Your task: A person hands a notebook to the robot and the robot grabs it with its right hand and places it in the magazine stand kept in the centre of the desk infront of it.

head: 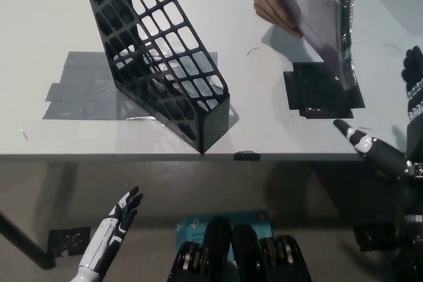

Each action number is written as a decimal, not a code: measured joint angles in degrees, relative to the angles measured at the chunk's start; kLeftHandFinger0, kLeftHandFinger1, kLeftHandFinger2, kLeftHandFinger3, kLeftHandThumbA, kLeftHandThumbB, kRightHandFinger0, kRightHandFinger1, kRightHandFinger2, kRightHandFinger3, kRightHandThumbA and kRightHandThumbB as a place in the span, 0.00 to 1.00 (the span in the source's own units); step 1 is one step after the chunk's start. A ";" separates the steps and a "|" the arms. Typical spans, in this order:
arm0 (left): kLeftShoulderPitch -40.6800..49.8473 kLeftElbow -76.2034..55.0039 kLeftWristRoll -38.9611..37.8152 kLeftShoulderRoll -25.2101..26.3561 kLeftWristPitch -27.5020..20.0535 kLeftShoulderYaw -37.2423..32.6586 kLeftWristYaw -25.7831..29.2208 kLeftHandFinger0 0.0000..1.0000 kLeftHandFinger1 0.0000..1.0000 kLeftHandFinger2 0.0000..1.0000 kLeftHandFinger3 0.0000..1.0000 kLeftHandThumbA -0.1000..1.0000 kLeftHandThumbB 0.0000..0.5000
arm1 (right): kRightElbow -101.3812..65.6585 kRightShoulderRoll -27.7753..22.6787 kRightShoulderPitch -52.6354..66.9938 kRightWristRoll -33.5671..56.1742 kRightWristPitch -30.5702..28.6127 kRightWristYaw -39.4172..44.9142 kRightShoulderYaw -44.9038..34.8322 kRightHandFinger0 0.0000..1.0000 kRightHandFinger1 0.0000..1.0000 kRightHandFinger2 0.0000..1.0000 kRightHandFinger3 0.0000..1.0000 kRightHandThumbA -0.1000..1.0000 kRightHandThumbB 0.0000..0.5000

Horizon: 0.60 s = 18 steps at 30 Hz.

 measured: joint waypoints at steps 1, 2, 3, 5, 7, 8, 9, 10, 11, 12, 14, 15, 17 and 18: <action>-0.08 0.00 -0.01 0.00 0.00 0.02 0.00 1.00 1.00 1.00 1.00 1.00 1.00 | 0.02 -0.09 -0.67 -0.18 0.26 -0.06 -0.10 1.00 1.00 1.00 1.00 1.00 0.73; -0.15 0.00 -0.04 0.00 0.01 0.05 0.00 1.00 1.00 1.00 1.00 1.00 1.00 | 0.04 -0.18 -1.53 -0.38 0.70 -0.17 -0.15 1.00 1.00 1.00 1.00 1.00 0.73; -0.21 0.00 -0.07 -0.01 0.01 0.05 0.00 1.00 1.00 1.00 1.00 1.00 1.00 | 0.08 -0.23 -2.31 -0.55 1.07 -0.24 -0.16 1.00 1.00 1.00 1.00 1.00 0.66; -0.26 0.00 -0.11 -0.02 0.01 0.05 0.00 1.00 1.00 1.00 1.00 1.00 1.00 | 0.34 -0.24 -3.62 -0.85 1.71 -0.30 -0.14 1.00 1.00 1.00 1.00 1.00 0.67; -0.28 0.02 -0.11 -0.02 0.00 0.04 0.00 1.00 1.00 1.00 1.00 1.00 1.00 | 1.27 -0.24 -6.08 -1.16 2.78 -0.29 -0.05 1.00 1.00 1.00 1.00 1.00 0.66; -0.30 0.02 -0.10 -0.02 0.00 0.04 0.00 1.00 1.00 1.00 1.00 1.00 1.00 | 1.56 -0.24 -7.03 -1.29 3.07 -0.29 0.00 1.00 1.00 1.00 1.00 1.00 0.68; -0.31 0.03 -0.09 -0.01 0.00 0.05 0.01 1.00 1.00 1.00 1.00 1.00 1.00 | 2.58 -0.24 -8.99 -1.57 3.84 -0.30 0.16 1.00 1.00 1.00 1.00 1.00 0.69; -0.30 0.03 -0.10 0.00 0.01 0.06 0.01 1.00 1.00 1.00 1.00 1.00 1.00 | 3.34 -0.24 -10.14 -1.69 4.11 -0.30 0.28 1.00 1.00 1.00 1.00 1.00 0.70; -0.30 0.04 -0.13 -0.01 0.02 0.07 0.00 1.00 1.00 1.00 1.00 1.00 1.00 | 4.33 -0.25 -11.33 -1.88 4.58 -0.31 0.39 1.00 1.00 1.00 1.00 1.00 0.70; -0.31 0.04 -0.15 -0.02 0.02 0.08 0.00 1.00 1.00 1.00 1.00 1.00 1.00 | 5.87 -0.28 -12.74 -2.16 5.09 -0.32 0.52 1.00 1.00 1.00 1.00 1.00 0.72; -0.36 0.13 -0.16 -0.03 0.01 0.07 0.00 1.00 1.00 1.00 1.00 1.00 1.00 | 8.42 -0.44 -15.39 -2.61 5.86 -0.33 0.71 1.00 1.00 1.00 1.00 1.00 0.74; -0.41 0.20 -0.16 -0.03 0.00 0.08 0.00 1.00 1.00 1.00 1.00 1.00 1.00 | 9.35 -0.53 -16.40 -2.72 6.17 -0.33 0.75 1.00 1.00 1.00 1.00 1.00 0.71; -0.54 0.49 -0.16 -0.02 -0.04 0.08 0.01 1.00 1.00 1.00 1.00 1.00 1.00 | 11.39 -0.77 -18.73 -2.94 6.72 -0.34 0.79 1.00 1.00 1.00 1.00 1.00 0.70; -0.60 0.65 -0.16 -0.01 -0.06 0.09 0.01 1.00 1.00 1.00 1.00 1.00 1.00 | 12.35 -0.90 -19.69 -3.10 6.96 -0.40 0.80 1.00 1.00 1.00 1.00 1.00 0.68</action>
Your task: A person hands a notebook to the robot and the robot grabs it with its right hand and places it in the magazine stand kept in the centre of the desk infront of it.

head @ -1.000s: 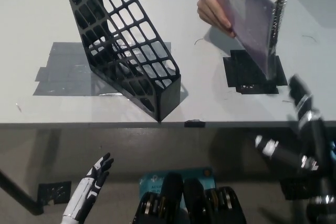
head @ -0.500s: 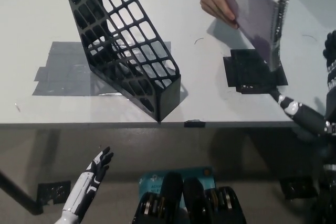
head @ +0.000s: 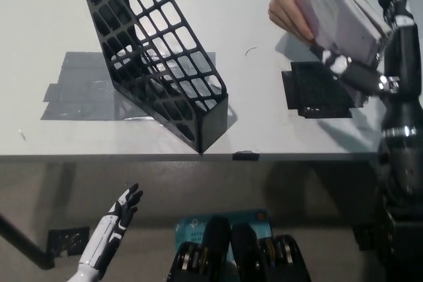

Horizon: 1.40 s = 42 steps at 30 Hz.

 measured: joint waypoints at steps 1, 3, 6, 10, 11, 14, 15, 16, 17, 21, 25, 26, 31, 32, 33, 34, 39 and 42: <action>-0.03 0.20 0.00 0.02 -0.02 0.03 0.00 1.00 1.00 1.00 1.00 1.00 1.00 | 1.50 -0.27 -1.31 -0.15 0.19 -0.06 0.00 1.00 1.00 1.00 1.00 1.00 0.67; -0.13 0.25 -0.02 0.00 -0.03 0.04 0.00 1.00 1.00 1.00 1.00 1.00 1.00 | 3.68 -0.65 -3.19 -0.25 0.43 -0.04 0.00 1.00 1.00 1.00 1.00 1.00 0.61; -0.19 0.25 -0.19 0.00 -0.03 0.08 -0.02 1.00 1.00 1.00 1.00 1.00 1.00 | 6.79 -0.95 -5.23 -0.12 0.48 0.07 -0.01 1.00 1.00 1.00 1.00 1.00 0.68; -0.19 0.30 -0.40 0.01 -0.10 0.12 -0.02 1.00 1.00 1.00 1.00 1.00 1.00 | 11.60 -1.64 -7.79 0.32 0.59 0.35 0.00 1.00 1.00 1.00 1.00 1.00 0.69; -0.19 0.30 -0.43 0.01 -0.10 0.13 -0.02 1.00 1.00 1.00 1.00 1.00 1.00 | 12.77 -1.70 -8.40 0.46 0.71 0.43 0.00 1.00 1.00 1.00 1.00 1.00 0.69; -0.38 0.30 -0.49 -0.01 -0.11 0.14 -0.02 1.00 1.00 1.00 1.00 1.00 1.00 | 17.04 -1.87 -10.38 0.69 1.00 0.43 -0.06 1.00 1.00 1.00 1.00 0.91 0.49; -0.47 0.30 -0.49 -0.01 -0.12 0.14 -0.02 1.00 1.00 1.00 1.00 1.00 1.00 | 18.16 -1.87 -10.94 0.78 1.01 0.37 -0.17 0.91 0.97 1.00 1.00 0.86 0.37; -0.51 0.30 -0.48 0.00 -0.12 0.14 -0.01 1.00 1.00 1.00 1.00 1.00 1.00 | 19.10 -1.84 -11.28 0.87 1.00 0.29 -0.28 0.55 0.69 0.82 0.89 0.80 0.34; -0.66 0.30 -0.47 0.01 -0.13 0.13 -0.02 1.00 1.00 1.00 1.00 1.00 1.00 | 20.95 -1.78 -12.04 1.15 1.10 -0.02 -0.63 0.30 0.42 0.52 0.62 0.77 0.24; -1.02 0.30 -0.40 0.11 -0.20 0.13 -0.01 1.00 1.00 1.00 1.00 1.00 1.00 | 24.54 -1.77 -13.42 1.73 2.23 -0.34 -1.16 0.00 0.00 0.00 0.00 0.82 0.05; -1.36 0.30 -0.37 0.17 -0.43 0.13 -0.01 1.00 1.00 1.00 1.00 1.00 1.00 | 26.35 -1.70 -13.54 1.68 4.56 -0.53 -0.85 0.00 0.02 0.23 0.15 0.90 0.06; -1.49 0.30 -0.36 0.18 -0.53 0.12 -0.01 1.00 1.00 1.00 1.00 1.00 1.00 | 26.59 -1.54 -13.47 1.85 5.14 -0.52 -0.85 0.00 0.02 0.23 0.15 0.90 0.06; -1.78 0.32 -0.39 0.18 -0.66 0.15 -0.01 1.00 1.00 1.00 1.00 1.00 1.00 | 26.27 -0.84 -13.46 2.58 5.94 -0.94 -1.18 0.00 0.09 0.37 0.31 0.95 0.13; -1.84 0.34 -0.39 0.19 -0.66 0.16 -0.01 1.00 1.00 1.00 1.00 1.00 1.00 | 26.21 -0.63 -13.46 2.85 6.08 -1.08 -1.36 0.00 0.06 0.33 0.28 0.97 0.14; -1.90 0.34 -0.39 0.20 -0.66 0.16 -0.01 1.00 1.00 1.00 1.00 1.00 1.00 | 26.15 -0.42 -13.46 3.02 6.19 -1.20 -1.53 0.00 0.03 0.29 0.25 0.97 0.13; -2.00 0.34 -0.38 0.21 -0.66 0.17 -0.01 1.00 1.00 1.00 1.00 1.00 1.00 | 26.10 -0.11 -13.45 3.26 6.39 -1.30 -1.74 0.00 0.00 0.23 0.21 0.98 0.13; -2.18 0.39 -0.37 0.29 -0.68 0.22 -0.01 1.00 1.00 1.00 1.00 1.00 1.00 | 25.66 0.82 -13.27 4.27 6.78 -1.48 -2.73 0.00 0.00 0.00 0.00 0.90 0.08; -2.28 0.50 -0.37 0.36 -0.68 0.29 -0.01 1.00 1.00 1.00 1.00 1.00 1.00 | 24.41 2.22 -13.08 6.64 7.32 -1.46 -5.09 0.00 0.00 0.00 0.00 0.86 0.13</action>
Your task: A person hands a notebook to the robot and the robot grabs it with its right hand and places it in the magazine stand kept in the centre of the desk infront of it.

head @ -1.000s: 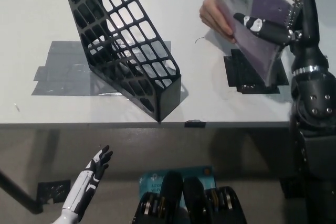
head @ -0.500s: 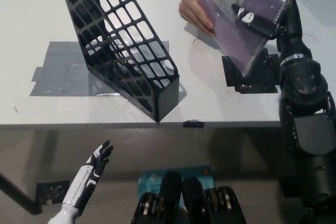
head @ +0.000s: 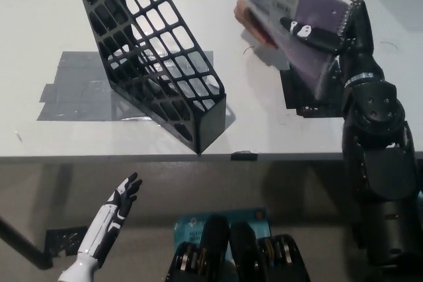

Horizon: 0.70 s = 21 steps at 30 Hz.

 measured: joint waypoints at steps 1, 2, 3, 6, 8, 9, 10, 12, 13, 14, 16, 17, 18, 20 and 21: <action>-0.06 0.03 0.01 0.00 0.00 0.00 0.00 1.00 1.00 1.00 1.00 1.00 1.00 | -0.63 0.44 0.00 0.86 0.21 0.02 -0.88 0.00 0.00 0.00 0.00 0.86 0.14; -0.14 0.05 0.03 0.00 0.00 0.00 0.00 1.00 1.00 1.00 1.00 1.00 1.00 | -1.60 1.18 0.01 2.08 0.50 0.04 -2.16 0.00 0.00 0.00 0.00 0.87 0.16; -0.18 0.08 0.03 0.00 0.01 0.00 0.00 1.00 1.00 1.00 1.00 1.00 1.00 | -2.39 1.57 0.01 3.03 0.71 0.09 -2.92 0.00 0.00 0.00 0.00 0.87 0.17; -0.24 0.16 0.01 -0.03 0.01 -0.01 0.00 1.00 1.00 1.00 1.00 1.00 1.00 | -4.41 2.51 0.01 5.42 1.60 0.22 -4.98 0.00 0.00 0.00 0.00 0.90 0.18; -0.24 0.26 0.01 -0.03 0.02 -0.02 0.00 1.00 1.00 1.00 1.00 1.00 1.00 | -6.16 3.22 0.23 7.55 2.86 0.27 -6.56 0.00 0.00 0.00 0.00 0.87 0.11; -0.24 0.28 0.01 -0.04 0.02 -0.02 0.00 1.00 1.00 1.00 1.00 1.00 1.00 | -7.26 3.70 0.24 8.60 3.44 0.26 -7.41 0.00 0.00 0.00 0.00 0.90 0.07; -0.24 0.29 0.01 -0.04 0.03 -0.02 0.00 1.00 1.00 1.00 1.00 1.00 1.00 | -7.83 3.89 0.24 9.05 3.75 0.24 -7.80 0.00 0.00 0.00 0.00 0.90 0.06; -0.24 0.30 0.00 -0.05 0.04 -0.03 0.00 1.00 1.00 1.00 1.00 1.00 1.00 | -10.13 4.51 0.23 10.88 4.95 0.16 -9.12 0.00 0.00 0.00 0.00 0.91 0.07; -0.24 0.30 0.00 -0.05 0.05 -0.03 0.00 1.00 1.00 1.00 1.00 1.00 1.00 | -11.52 4.80 0.21 11.99 5.57 0.12 -9.95 0.00 0.00 0.00 0.00 0.91 0.07; -0.25 0.31 0.00 -0.05 0.06 -0.02 0.00 1.00 1.00 1.00 1.00 1.00 1.00 | -12.26 4.96 0.19 12.64 5.88 0.09 -10.42 0.00 0.00 0.00 0.00 0.92 0.08; -0.27 0.34 -0.01 -0.04 0.07 -0.02 0.00 1.00 1.00 1.00 1.00 1.00 1.00 | -14.29 5.59 0.10 14.36 6.80 -0.07 -11.65 0.00 0.00 0.00 0.00 0.92 0.08; -0.28 0.35 -0.02 -0.05 0.07 -0.03 0.00 1.00 1.00 1.00 1.00 1.00 1.00 | -15.37 5.86 0.03 15.34 7.30 -0.21 -12.23 0.00 0.00 0.00 0.00 0.91 0.08; -0.28 0.36 -0.02 -0.05 0.07 -0.02 0.00 1.00 1.00 1.00 1.00 1.00 1.00 | -16.70 6.22 -0.15 16.47 7.89 -0.46 -12.87 0.00 0.00 0.00 0.00 0.90 0.08; -0.30 0.36 -0.02 -0.04 0.07 -0.02 0.00 1.00 1.00 1.00 1.00 1.00 1.00 | -18.95 6.82 -0.70 18.15 8.81 -1.08 -13.81 0.00 0.00 0.00 0.00 0.89 0.06; -0.31 0.36 -0.02 -0.04 0.07 -0.02 0.00 1.00 1.00 1.00 1.00 1.00 1.00 | -20.15 7.14 -1.10 18.91 9.17 -1.38 -14.25 0.00 0.00 0.00 0.00 0.88 0.07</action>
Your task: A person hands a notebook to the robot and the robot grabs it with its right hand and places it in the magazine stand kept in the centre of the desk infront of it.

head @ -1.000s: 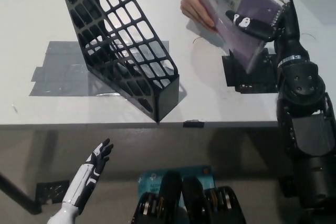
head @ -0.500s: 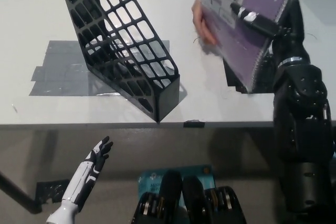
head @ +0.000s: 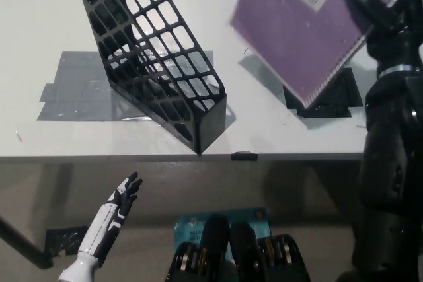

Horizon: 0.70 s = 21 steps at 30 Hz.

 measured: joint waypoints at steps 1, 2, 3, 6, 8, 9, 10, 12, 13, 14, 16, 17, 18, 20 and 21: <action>-0.02 0.00 -0.01 0.01 0.00 0.01 0.00 1.00 1.00 1.00 1.00 1.00 1.00 | -1.40 0.37 -0.64 0.88 0.34 -0.50 -0.34 0.00 0.00 0.00 0.00 0.88 0.07; -0.05 0.00 -0.02 0.01 0.00 0.02 0.00 1.00 1.00 1.00 1.00 1.00 1.00 | -1.96 0.49 -0.91 1.28 0.50 -0.74 -0.43 0.00 0.00 0.00 0.00 0.87 0.07; -0.06 0.00 -0.02 0.01 0.00 0.02 0.00 1.00 1.00 1.00 1.00 1.00 1.00 | -2.31 0.58 -1.09 1.47 0.58 -0.84 -0.48 0.00 0.00 0.00 0.00 0.87 0.07; -0.39 0.04 -0.12 0.02 -0.02 0.11 -0.02 1.00 1.00 1.00 1.00 1.00 1.00 | -7.59 1.94 -4.67 4.21 1.38 -2.54 -0.56 0.00 0.00 0.00 0.00 0.86 0.06; -0.47 0.04 -0.17 0.02 -0.02 0.18 -0.02 1.00 1.00 1.00 1.00 1.00 1.00 | -9.40 2.61 -5.97 5.14 1.58 -3.30 -0.48 0.00 0.00 0.00 0.00 0.85 0.07; -0.50 0.04 -0.18 0.03 -0.02 0.22 -0.02 1.00 1.00 1.00 1.00 1.00 1.00 | -10.13 3.04 -6.46 5.56 1.66 -3.60 -0.41 0.00 0.00 0.00 0.00 0.85 0.08; -0.52 0.04 -0.19 0.03 -0.02 0.23 -0.02 1.00 1.00 1.00 1.00 1.00 1.00 | -10.46 3.27 -6.75 5.80 1.71 -3.78 -0.33 0.00 0.00 0.00 0.00 0.85 0.05; -0.54 0.04 -0.18 0.04 -0.02 0.27 -0.02 1.00 1.00 1.00 1.00 1.00 1.00 | -11.24 3.87 -7.07 6.27 1.85 -4.38 0.11 0.00 0.00 0.00 0.00 0.82 0.08; -0.54 0.04 -0.18 0.06 -0.02 0.29 -0.01 1.00 1.00 1.00 1.00 1.00 1.00 | -11.76 4.37 -7.07 6.45 1.90 -4.75 0.43 0.00 0.00 0.00 0.00 0.81 0.07; -0.55 0.04 -0.18 0.06 -0.03 0.30 -0.01 1.00 1.00 1.00 1.00 1.00 1.00 | -11.98 4.65 -7.07 6.55 1.92 -4.95 0.59 0.00 0.00 0.00 0.00 0.81 0.05; -0.61 0.04 -0.17 0.07 -0.03 0.30 -0.01 1.00 1.00 1.00 1.00 1.00 1.00 | -12.41 5.51 -7.09 6.98 2.02 -5.66 0.87 0.00 0.00 0.00 0.00 0.82 0.03; -0.63 0.04 -0.17 0.07 -0.04 0.30 -0.02 1.00 1.00 1.00 1.00 1.00 1.00 | -12.48 5.83 -7.10 7.12 2.03 -5.94 0.97 0.00 0.00 0.00 0.00 0.82 0.03; -0.66 0.04 -0.17 0.08 -0.04 0.30 -0.02 1.00 1.00 1.00 1.00 1.00 1.00 | -12.53 6.27 -7.11 7.23 2.04 -6.31 1.13 0.00 0.00 0.00 0.00 0.83 0.04; -0.74 0.04 -0.18 0.09 -0.04 0.31 -0.02 1.00 1.00 1.00 1.00 1.00 1.00 | -12.53 6.93 -7.14 7.35 2.05 -6.97 1.58 0.00 0.00 0.00 0.00 0.83 0.04; -0.77 0.04 -0.17 0.12 -0.03 0.32 -0.02 1.00 1.00 1.00 1.00 1.00 1.00 | -12.52 7.36 -7.17 7.38 2.05 -7.34 2.02 0.00 0.00 0.00 0.00 0.83 0.02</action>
